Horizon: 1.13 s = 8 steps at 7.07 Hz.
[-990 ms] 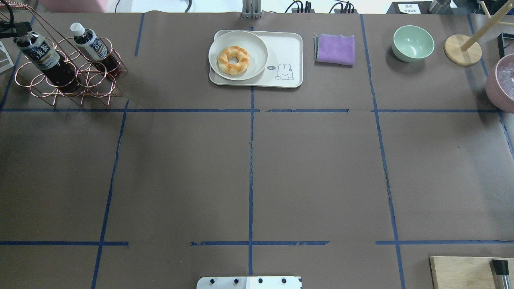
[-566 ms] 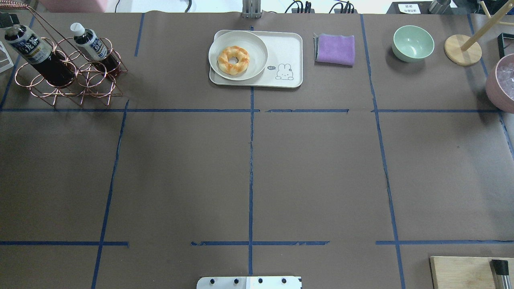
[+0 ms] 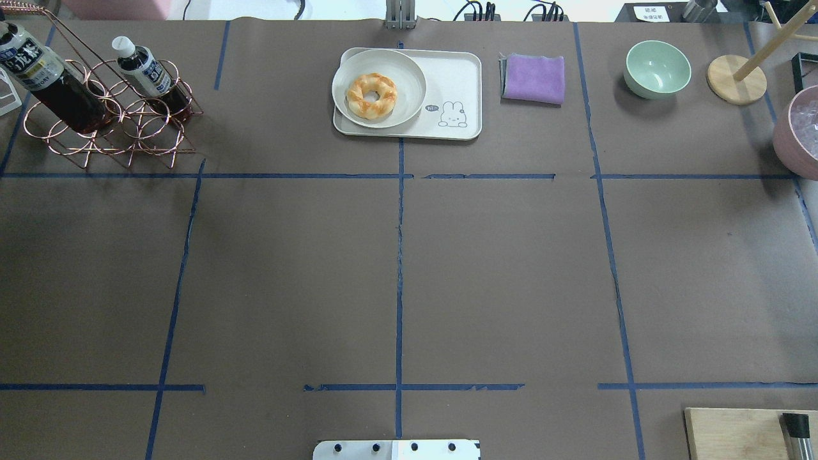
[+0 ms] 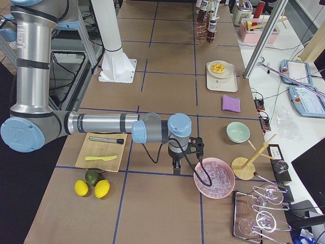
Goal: Place tea on tray
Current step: 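Grasp the dark tea bottle with the left gripper and lift it from the rack, then carry the tea bottle with the left gripper toward the table center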
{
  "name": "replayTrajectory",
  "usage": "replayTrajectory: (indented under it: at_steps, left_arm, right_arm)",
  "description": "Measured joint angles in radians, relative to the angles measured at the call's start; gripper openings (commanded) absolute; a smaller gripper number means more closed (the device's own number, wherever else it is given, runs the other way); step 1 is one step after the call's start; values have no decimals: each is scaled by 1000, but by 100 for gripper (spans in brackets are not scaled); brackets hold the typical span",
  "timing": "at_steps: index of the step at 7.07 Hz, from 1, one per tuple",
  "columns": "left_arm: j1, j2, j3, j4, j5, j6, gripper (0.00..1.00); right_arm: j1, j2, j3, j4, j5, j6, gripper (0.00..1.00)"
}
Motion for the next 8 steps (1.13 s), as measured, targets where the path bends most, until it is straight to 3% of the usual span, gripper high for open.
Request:
replayTrajectory:
  at_steps: [2,4,6,8]
  left_arm:
    - [8,25,-87,0,12,3,3]
    - [93,28,-170,10,61,5,3]
    - [262,5,-290,163,234,4,2]
    - [506,-121,-393,462,532,-39,2]
  right_arm:
    - [0,0,0,0,0,0,100]
    - [0,0,0,0,0,0,100]
    - [0,0,0,0,0,0,100]
    - [0,0,0,-1,6,0,100]
